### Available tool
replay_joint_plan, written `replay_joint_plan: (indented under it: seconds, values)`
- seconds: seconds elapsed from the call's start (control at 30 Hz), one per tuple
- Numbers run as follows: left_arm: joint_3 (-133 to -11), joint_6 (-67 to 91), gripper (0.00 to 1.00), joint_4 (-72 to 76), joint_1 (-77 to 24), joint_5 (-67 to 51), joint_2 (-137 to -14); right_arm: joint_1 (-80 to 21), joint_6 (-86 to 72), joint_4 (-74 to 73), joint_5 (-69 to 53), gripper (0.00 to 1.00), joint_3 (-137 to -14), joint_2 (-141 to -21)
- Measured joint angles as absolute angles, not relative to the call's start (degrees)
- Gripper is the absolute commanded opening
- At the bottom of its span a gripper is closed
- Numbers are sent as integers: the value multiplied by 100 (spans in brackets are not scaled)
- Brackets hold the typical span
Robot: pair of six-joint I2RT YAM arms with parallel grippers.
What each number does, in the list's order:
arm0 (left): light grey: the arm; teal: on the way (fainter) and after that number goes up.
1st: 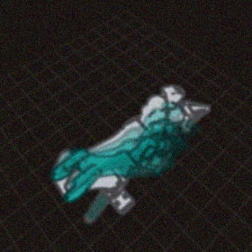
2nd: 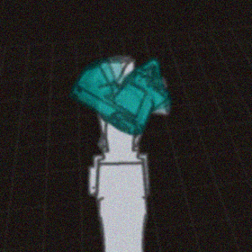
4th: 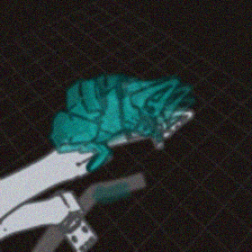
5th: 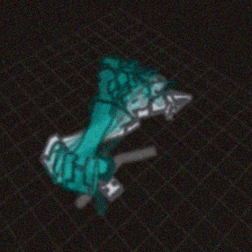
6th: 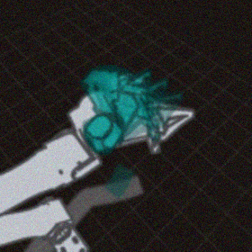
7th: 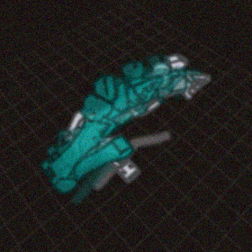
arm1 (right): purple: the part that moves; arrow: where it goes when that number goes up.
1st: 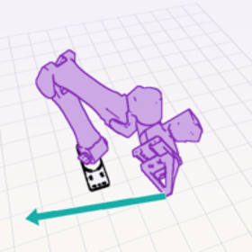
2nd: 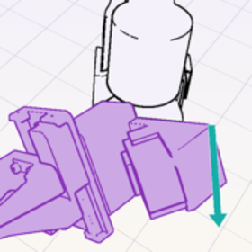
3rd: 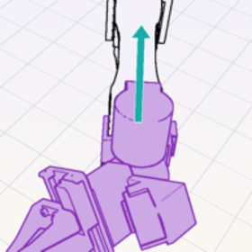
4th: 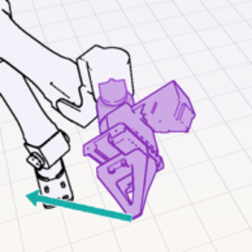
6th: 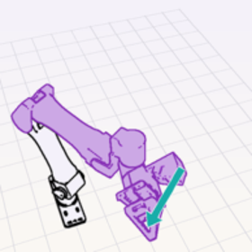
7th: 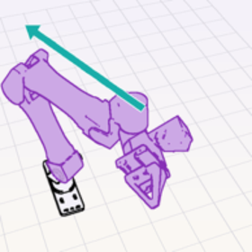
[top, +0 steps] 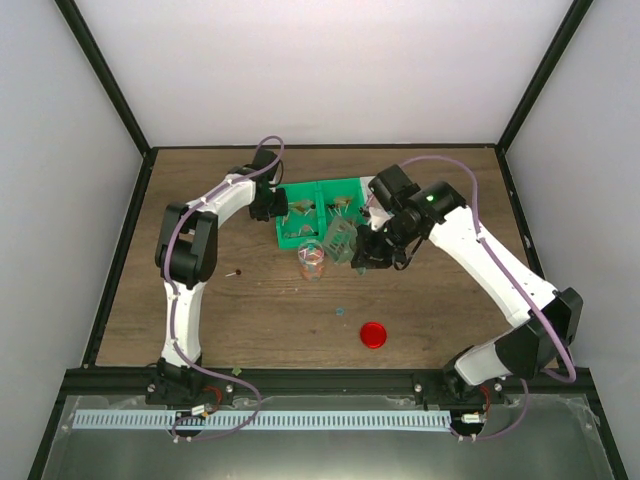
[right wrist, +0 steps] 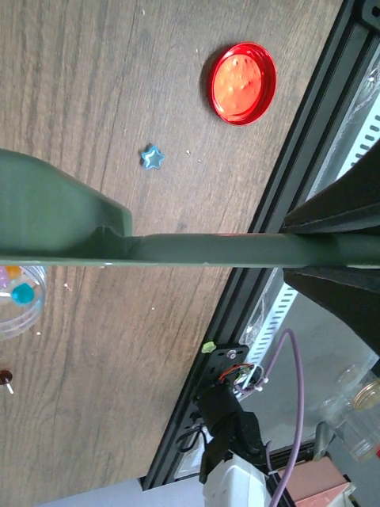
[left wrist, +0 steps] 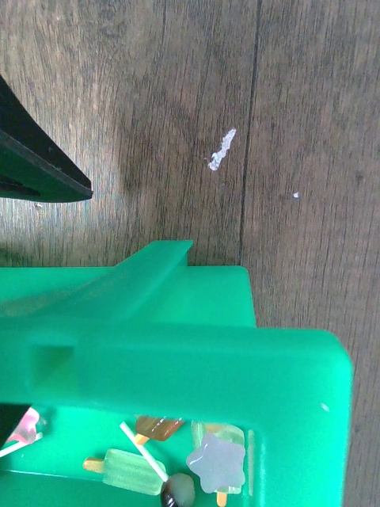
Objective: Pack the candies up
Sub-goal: Place the fake candies in the packing bottle, then place the spatula at the center of the board.
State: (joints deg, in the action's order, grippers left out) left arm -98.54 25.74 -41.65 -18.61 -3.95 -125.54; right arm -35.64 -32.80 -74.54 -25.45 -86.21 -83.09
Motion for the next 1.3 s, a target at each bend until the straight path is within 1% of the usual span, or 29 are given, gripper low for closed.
replay_joint_plan:
  seconds: [0.23,0.3,0.43,0.57,0.67,0.73,0.83,1.0,1.3]
  values:
    - [-9830,2569,40,-4171,-1861,-373,-12532,-3120,-3256,-7415,-2611,1,-8656,-8252]
    - [-9819,2567,41,-4182,-1861,-373,-12516,-2762,-3212,-7325,-2703,1,-8639,-8138]
    - [-9810,2539,41,-4226,-1861,-373,-12451,-1562,-3109,-6718,-3127,1,-8132,-7548]
    - [-9813,2491,41,-4281,-1859,-373,-12422,115,-3133,-5555,-3999,1,-6772,-6831]
    - [-9813,2436,41,-4340,-1861,-370,-12422,958,-3295,-4484,-4591,1,-5590,-6735]
    - [-9815,2397,43,-4379,-1861,-370,-12422,1267,-3398,-3885,-4716,1,-4932,-6901]
    - [-9824,2368,44,-4475,-1861,-355,-12422,1378,-3470,-3070,-4792,1,-4399,-7279]
    - [-9830,2362,45,-4571,-1863,-296,-12422,1450,-3588,-1848,-4886,1,-4228,-7811]
    - [-9878,2381,45,-4637,-1885,-104,-12431,1557,-3361,-1256,-4764,2,-4370,-9083]
